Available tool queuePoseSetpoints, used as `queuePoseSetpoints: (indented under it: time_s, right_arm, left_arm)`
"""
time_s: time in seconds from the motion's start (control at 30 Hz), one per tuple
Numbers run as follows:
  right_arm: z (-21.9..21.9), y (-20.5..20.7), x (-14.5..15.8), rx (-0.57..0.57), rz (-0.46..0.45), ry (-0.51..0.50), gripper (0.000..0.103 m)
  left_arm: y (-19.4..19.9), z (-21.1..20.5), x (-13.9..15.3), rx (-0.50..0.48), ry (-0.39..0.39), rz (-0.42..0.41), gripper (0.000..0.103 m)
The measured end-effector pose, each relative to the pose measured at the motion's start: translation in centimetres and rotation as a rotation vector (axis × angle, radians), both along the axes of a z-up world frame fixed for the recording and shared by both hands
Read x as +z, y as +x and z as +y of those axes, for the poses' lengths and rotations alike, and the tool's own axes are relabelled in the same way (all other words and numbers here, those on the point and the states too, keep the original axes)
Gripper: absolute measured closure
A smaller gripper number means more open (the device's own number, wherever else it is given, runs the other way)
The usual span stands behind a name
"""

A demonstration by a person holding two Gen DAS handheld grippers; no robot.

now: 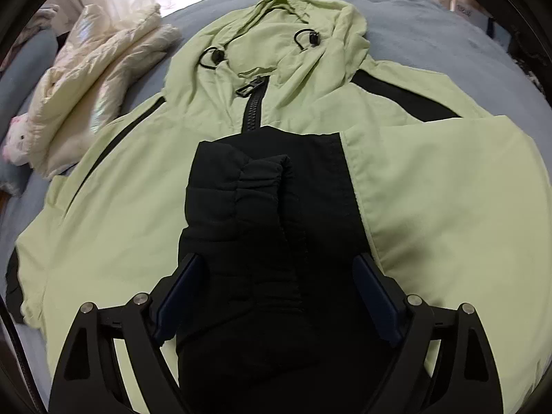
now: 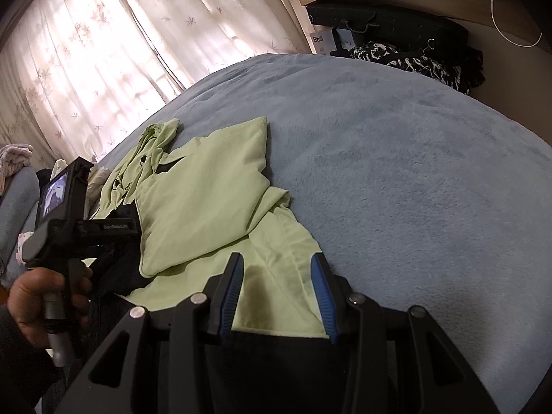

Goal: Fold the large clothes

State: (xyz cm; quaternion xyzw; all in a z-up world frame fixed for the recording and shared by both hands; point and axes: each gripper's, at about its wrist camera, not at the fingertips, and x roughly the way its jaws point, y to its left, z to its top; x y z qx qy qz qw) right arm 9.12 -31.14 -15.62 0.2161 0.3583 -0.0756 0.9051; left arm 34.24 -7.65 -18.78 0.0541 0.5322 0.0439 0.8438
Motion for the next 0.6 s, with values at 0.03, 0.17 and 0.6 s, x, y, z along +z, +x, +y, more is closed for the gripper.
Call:
queuePoseSetpoints:
  time_s: [0.03,0.17,0.6]
  right_arm:
    - [0.0,0.0,0.0,0.000,0.000,0.002,0.062]
    - [0.1,0.1,0.0,-0.001,0.004,-0.003,0.062]
    - [0.4,0.0,0.0,0.004,0.004,-0.021,0.062]
  left_arm:
    - [0.0,0.3,0.1,-0.020,-0.031,0.003,0.028]
    - [0.2,1.4,1.7,-0.101,-0.076,0.006,0.071]
    - [-4.5,20.8,3.3,0.168,-0.551,-0.093,0.070]
